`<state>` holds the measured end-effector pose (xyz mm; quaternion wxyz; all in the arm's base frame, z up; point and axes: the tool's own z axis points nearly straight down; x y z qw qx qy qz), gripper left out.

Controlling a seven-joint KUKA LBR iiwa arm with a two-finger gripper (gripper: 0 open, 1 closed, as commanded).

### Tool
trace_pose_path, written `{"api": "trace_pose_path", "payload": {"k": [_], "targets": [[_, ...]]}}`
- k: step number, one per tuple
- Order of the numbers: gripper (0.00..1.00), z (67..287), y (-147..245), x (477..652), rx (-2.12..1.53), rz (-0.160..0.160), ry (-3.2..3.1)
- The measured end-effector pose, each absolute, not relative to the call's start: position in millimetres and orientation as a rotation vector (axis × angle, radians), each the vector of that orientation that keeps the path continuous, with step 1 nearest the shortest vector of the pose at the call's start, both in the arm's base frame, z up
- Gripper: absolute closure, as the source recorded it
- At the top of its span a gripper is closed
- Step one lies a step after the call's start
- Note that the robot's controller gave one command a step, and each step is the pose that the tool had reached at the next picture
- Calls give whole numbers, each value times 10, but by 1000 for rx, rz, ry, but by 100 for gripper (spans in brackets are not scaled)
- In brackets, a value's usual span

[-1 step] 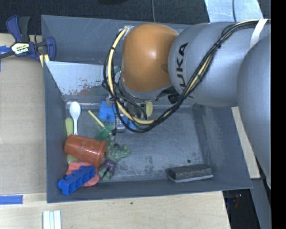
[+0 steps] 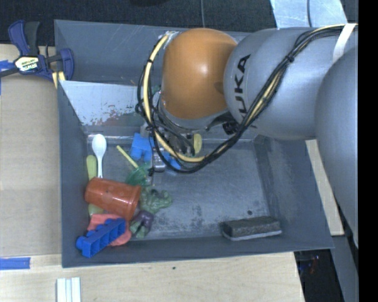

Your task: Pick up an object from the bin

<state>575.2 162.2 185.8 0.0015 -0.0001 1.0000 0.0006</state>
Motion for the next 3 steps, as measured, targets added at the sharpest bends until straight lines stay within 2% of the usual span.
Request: {"api": "trace_pose_path", "payload": {"k": [1,2,3], "targets": [[0,1169,1682,5531,-50,4,3134],[0,860,1788,5320,45,3,3123],[100,839,1613,5415,-26,16,3097]]}}
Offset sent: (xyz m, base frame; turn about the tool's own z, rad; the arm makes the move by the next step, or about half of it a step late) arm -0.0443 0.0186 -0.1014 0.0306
